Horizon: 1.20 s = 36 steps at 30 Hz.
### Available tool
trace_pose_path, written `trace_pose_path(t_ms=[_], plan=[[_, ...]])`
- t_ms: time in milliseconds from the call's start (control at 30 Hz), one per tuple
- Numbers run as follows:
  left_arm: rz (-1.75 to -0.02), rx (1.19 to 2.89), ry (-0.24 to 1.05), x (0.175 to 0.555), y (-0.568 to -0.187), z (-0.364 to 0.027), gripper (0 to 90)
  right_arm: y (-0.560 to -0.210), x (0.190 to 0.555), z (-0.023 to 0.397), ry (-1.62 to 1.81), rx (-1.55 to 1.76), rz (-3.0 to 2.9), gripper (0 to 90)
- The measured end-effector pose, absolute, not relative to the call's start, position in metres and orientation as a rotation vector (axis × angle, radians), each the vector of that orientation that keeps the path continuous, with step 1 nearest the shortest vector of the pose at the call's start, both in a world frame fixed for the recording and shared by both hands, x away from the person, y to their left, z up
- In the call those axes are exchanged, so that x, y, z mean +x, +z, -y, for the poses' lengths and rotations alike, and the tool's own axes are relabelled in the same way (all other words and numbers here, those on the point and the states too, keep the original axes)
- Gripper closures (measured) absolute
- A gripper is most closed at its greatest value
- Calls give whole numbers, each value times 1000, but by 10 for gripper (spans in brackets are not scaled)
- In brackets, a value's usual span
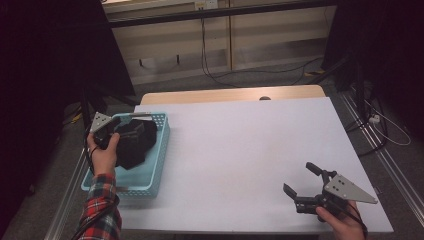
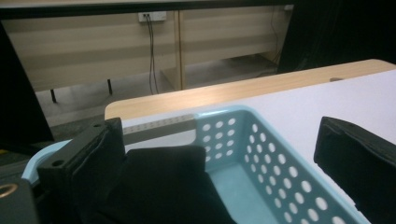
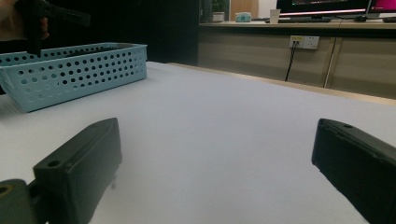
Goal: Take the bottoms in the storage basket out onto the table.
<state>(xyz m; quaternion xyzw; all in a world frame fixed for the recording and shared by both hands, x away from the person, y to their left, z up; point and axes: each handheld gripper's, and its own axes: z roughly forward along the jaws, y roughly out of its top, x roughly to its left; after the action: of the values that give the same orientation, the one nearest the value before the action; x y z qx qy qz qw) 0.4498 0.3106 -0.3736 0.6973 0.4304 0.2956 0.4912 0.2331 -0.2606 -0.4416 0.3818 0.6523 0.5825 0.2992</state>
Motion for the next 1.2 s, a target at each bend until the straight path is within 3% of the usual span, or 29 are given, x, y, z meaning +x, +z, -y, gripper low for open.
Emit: trace_pose_path(t_ms=[1200], plan=[[-1336, 1868, 670, 489, -427, -320, 39, -444, 233, 263, 1539, 1041, -1735, 8]])
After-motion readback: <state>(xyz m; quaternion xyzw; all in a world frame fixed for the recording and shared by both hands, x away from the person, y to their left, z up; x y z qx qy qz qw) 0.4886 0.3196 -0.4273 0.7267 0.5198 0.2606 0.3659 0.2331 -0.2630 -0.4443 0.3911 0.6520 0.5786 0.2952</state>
